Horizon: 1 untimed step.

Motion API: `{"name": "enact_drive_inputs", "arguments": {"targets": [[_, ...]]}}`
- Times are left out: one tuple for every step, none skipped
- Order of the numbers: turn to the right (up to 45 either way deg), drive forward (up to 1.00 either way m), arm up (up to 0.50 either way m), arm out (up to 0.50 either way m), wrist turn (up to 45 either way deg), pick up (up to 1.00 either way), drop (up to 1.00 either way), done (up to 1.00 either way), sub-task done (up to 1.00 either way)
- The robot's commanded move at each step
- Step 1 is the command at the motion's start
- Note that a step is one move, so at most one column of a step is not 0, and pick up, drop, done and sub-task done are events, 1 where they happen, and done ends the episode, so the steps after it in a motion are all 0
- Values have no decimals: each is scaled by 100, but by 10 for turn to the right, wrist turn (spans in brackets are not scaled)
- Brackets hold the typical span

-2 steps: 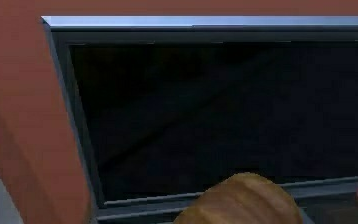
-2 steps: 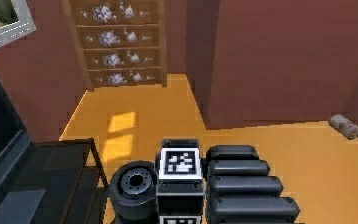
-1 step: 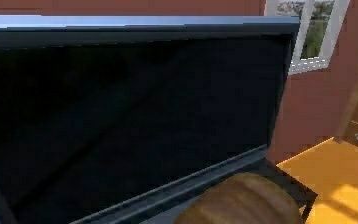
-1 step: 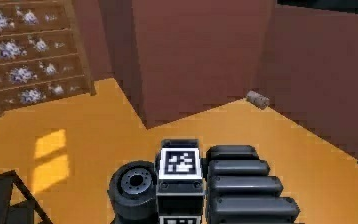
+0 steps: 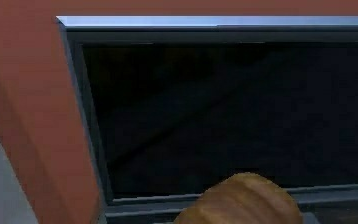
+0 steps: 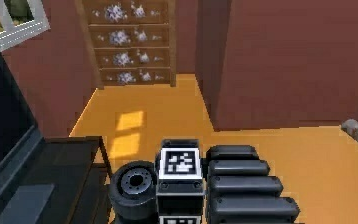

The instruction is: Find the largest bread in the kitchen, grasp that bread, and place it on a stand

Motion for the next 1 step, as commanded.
{"name": "enact_drive_inputs", "arguments": {"targets": [[180,0,0,0,0,0,0,0,0]]}}
